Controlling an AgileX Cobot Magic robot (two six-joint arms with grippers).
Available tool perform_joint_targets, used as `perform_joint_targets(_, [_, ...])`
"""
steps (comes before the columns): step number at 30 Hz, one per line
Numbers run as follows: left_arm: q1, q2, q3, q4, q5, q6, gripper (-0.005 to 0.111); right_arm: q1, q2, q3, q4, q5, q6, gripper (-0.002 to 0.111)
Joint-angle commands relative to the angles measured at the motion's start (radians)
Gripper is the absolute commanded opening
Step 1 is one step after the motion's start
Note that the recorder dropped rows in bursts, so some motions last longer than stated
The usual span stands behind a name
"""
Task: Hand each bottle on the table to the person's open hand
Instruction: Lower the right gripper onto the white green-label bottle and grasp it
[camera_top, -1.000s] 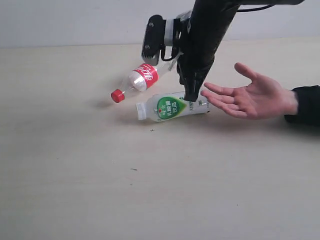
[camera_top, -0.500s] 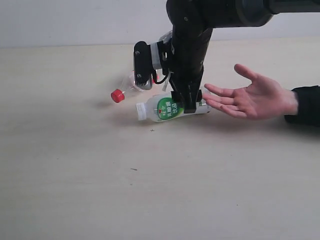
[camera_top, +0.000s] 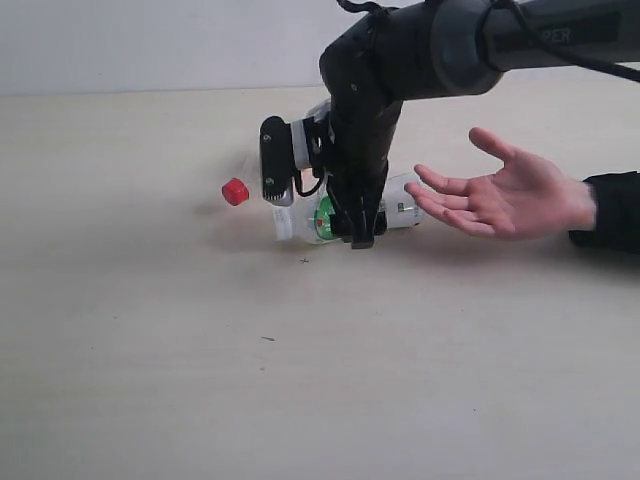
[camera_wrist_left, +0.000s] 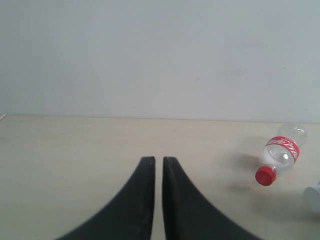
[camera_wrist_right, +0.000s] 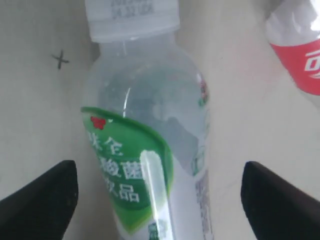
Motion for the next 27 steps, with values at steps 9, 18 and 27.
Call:
perform_joint_targets(9, [-0.005,-0.007,0.0,0.002,-0.005,0.001,0.008,0.001,0.07,-0.008,-0.032,-0.086,0.058,0.081])
perform_joint_targets(18, [-0.005,-0.007,0.0,0.002,-0.005,0.001,0.008,0.001,0.07,-0.008,-0.034,-0.031,0.206,0.019])
perform_joint_targets(27, [-0.005,-0.007,0.0,0.002,-0.005,0.001,0.008,0.016,0.012,-0.008,-0.011,0.075,0.227,0.0])
